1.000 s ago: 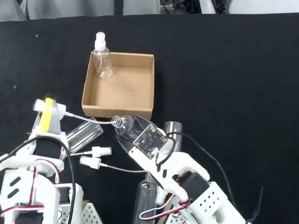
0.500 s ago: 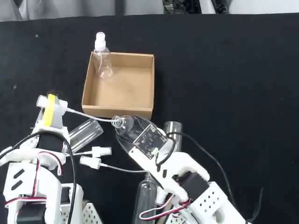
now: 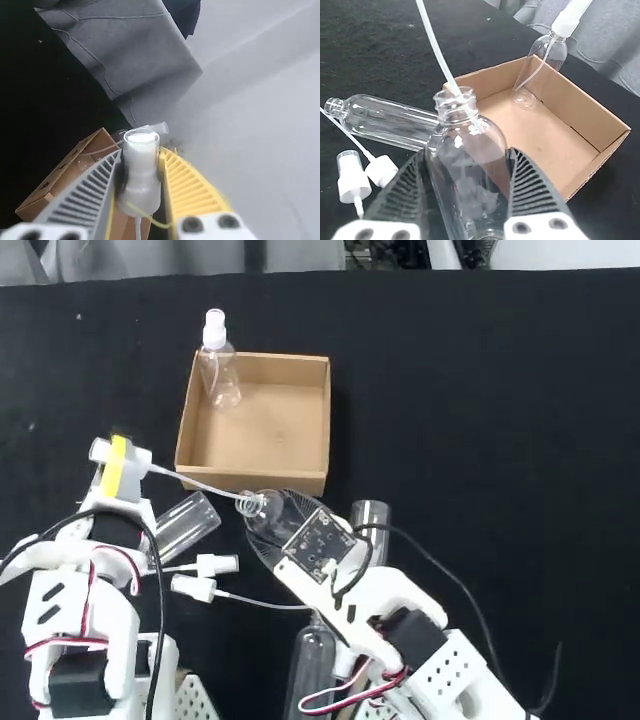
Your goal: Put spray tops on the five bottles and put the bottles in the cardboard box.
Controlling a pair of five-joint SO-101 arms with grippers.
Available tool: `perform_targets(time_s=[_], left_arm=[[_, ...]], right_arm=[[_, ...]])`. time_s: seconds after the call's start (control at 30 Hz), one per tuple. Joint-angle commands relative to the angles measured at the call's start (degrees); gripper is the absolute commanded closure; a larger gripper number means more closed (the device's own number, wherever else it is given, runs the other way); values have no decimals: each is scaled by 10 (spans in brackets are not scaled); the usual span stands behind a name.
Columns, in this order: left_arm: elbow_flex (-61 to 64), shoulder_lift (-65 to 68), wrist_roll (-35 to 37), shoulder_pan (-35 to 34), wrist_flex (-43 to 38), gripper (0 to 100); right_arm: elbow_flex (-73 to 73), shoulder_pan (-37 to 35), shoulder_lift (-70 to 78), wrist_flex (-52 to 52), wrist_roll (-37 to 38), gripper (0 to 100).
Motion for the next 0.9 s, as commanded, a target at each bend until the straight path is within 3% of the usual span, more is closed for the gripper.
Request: perform_targets(time_s=[0.0, 0.87], left_arm=[[-7, -3, 3, 45, -11, 971], [24, -3, -27, 134, -13, 971]], right_arm=[[1, -11, -12, -12, 5, 974], [6, -11, -12, -12, 5, 974]])
